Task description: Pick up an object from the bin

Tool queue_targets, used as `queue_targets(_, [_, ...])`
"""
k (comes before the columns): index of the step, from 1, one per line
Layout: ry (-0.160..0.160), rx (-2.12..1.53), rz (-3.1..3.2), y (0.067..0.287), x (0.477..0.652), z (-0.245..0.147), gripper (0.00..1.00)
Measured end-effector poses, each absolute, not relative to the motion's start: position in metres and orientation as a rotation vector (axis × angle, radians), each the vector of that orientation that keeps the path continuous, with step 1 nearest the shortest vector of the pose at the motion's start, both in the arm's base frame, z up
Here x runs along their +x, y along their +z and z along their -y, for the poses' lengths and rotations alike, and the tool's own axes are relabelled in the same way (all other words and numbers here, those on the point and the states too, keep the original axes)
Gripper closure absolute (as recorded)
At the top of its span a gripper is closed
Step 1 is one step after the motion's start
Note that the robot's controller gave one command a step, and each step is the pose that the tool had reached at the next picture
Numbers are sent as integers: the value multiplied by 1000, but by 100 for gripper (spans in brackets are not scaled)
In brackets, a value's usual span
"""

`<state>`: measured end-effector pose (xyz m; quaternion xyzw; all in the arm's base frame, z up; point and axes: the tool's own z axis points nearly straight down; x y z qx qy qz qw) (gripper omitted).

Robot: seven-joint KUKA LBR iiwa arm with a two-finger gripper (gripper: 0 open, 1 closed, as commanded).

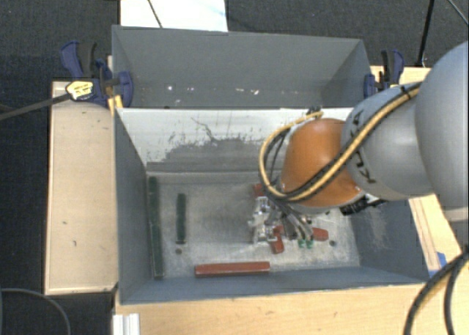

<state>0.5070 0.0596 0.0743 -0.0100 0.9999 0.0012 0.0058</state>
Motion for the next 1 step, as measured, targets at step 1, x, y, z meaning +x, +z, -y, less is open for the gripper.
queue_targets(1, [1, -91, -3146, 117, 502, -48, 100])
